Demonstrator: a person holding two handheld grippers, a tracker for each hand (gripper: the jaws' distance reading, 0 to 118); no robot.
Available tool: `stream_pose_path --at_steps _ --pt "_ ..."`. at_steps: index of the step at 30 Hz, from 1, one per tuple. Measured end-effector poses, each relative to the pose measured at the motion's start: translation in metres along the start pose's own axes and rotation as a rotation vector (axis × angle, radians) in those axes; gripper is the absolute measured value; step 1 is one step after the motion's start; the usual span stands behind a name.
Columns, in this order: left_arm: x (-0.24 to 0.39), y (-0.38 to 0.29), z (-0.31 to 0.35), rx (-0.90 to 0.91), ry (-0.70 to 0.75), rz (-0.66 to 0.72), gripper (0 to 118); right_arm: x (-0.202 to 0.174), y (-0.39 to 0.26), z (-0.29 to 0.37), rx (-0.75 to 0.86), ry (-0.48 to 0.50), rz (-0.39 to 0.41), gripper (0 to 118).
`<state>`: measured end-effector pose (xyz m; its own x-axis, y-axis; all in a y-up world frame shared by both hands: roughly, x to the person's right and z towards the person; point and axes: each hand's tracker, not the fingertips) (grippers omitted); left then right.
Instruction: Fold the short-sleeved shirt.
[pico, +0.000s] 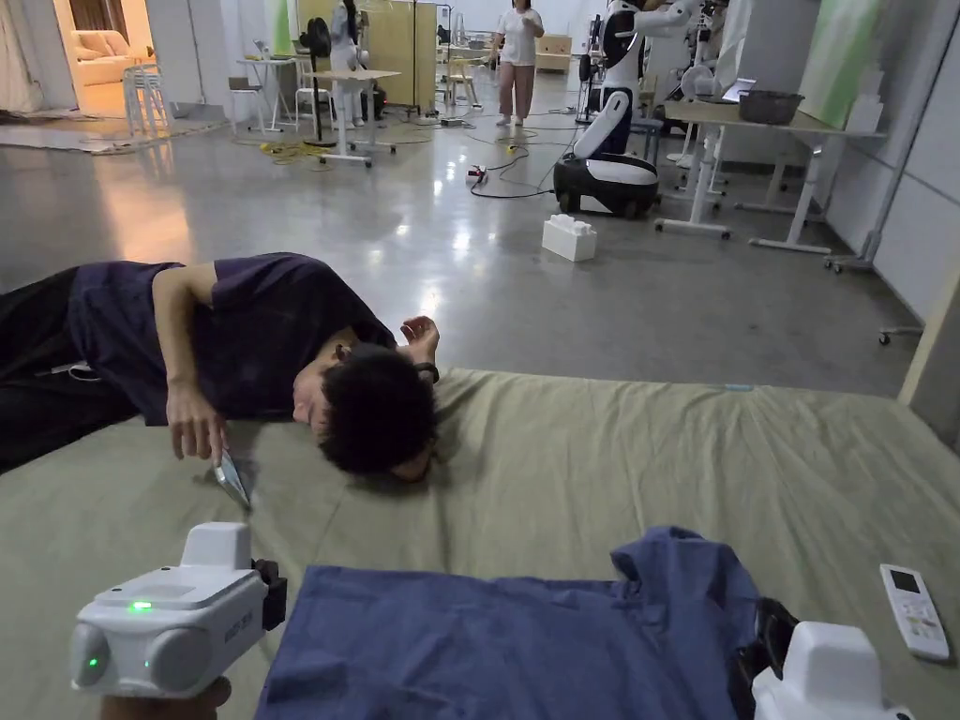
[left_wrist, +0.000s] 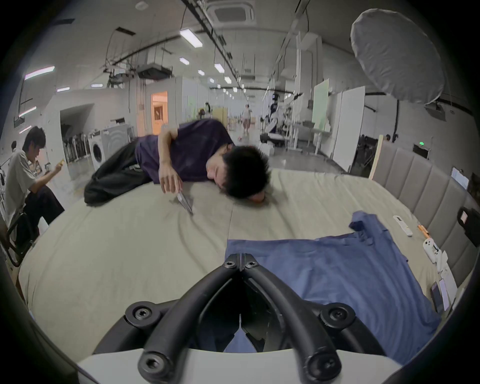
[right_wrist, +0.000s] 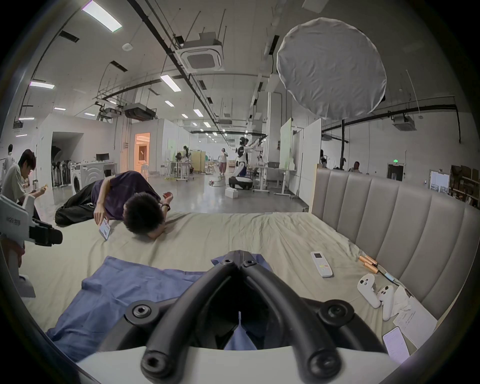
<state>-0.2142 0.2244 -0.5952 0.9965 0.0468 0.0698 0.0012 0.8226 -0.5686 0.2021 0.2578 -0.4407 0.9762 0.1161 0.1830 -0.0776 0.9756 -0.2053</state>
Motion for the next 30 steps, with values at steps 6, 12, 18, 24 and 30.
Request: stream_pose_path --at_steps 6,12,18,24,30 --pt "-0.006 0.028 -0.094 -0.146 0.002 0.016 8 0.008 -0.022 -0.037 -0.081 -0.015 -0.021 0" --pt "-0.013 0.036 -0.172 -0.346 -0.077 0.092 82 0.014 -0.044 -0.063 -0.152 -0.025 -0.014 0" --pt "-0.014 0.025 -0.214 -0.367 0.044 0.028 85 0.020 -0.059 -0.076 -0.200 -0.045 -0.020 0" --pt "0.000 0.011 -0.237 -0.422 0.056 -0.111 75 0.023 -0.068 -0.084 -0.233 -0.060 -0.024 0" --pt "0.019 0.007 -0.241 -0.394 0.030 -0.252 15 0.033 -0.076 -0.110 -0.315 -0.079 -0.070 0"
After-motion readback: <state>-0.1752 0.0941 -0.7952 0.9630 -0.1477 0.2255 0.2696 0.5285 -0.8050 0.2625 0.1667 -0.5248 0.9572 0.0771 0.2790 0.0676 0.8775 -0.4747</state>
